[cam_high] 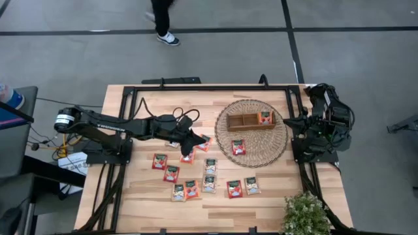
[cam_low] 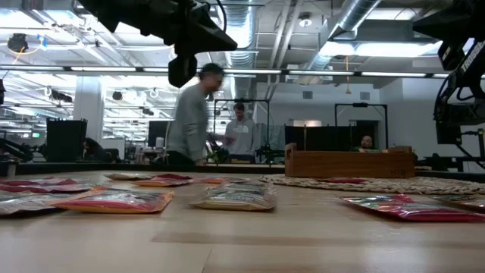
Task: Pick & Place Tea
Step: Put the orange tea pack into the right compartment of the brown organizer
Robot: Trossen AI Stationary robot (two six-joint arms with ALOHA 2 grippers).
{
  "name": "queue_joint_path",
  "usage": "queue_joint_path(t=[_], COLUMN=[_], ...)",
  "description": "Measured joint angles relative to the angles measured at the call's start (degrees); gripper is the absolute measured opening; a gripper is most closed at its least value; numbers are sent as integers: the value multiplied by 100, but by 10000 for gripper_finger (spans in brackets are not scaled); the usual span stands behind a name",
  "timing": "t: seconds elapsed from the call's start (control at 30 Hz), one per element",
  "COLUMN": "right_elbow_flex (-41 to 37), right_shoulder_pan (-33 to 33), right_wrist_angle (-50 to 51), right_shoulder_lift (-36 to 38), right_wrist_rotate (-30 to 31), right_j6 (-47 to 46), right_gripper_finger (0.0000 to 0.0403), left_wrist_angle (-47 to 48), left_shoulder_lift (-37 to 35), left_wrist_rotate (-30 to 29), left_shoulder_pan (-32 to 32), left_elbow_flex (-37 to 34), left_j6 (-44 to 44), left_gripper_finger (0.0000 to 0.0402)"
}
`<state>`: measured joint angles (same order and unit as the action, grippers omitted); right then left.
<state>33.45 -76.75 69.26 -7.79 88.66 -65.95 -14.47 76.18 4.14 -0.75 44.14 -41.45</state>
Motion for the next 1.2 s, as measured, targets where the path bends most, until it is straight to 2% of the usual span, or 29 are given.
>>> queue_joint_path(t=[0.1,0.2,0.43,0.77,1.0,1.2], right_elbow_flex=[0,0,0,0,0,0], right_shoulder_pan=[0,0,0,0,0,0], right_wrist_angle=[-29,-31,-80,-119,-116,-116], right_shoulder_lift=[0,0,0,0,0,0], right_wrist_rotate=[-2,2,0,-22,-74,-493], right_j6=[0,0,0,0,0,-2], right_gripper_finger=[6,6,6,6,6,6], left_wrist_angle=[32,33,-87,-151,-154,-154], left_shoulder_lift=[0,0,0,-31,-31,-31], left_wrist_rotate=[-2,-109,-643,8,17,15], left_shoulder_pan=[0,0,-242,-889,-920,-916], left_elbow_flex=[0,0,0,0,0,0], left_j6=[-73,-877,-897,-952,-942,-765], left_gripper_finger=[0,0,0,0,0,0])
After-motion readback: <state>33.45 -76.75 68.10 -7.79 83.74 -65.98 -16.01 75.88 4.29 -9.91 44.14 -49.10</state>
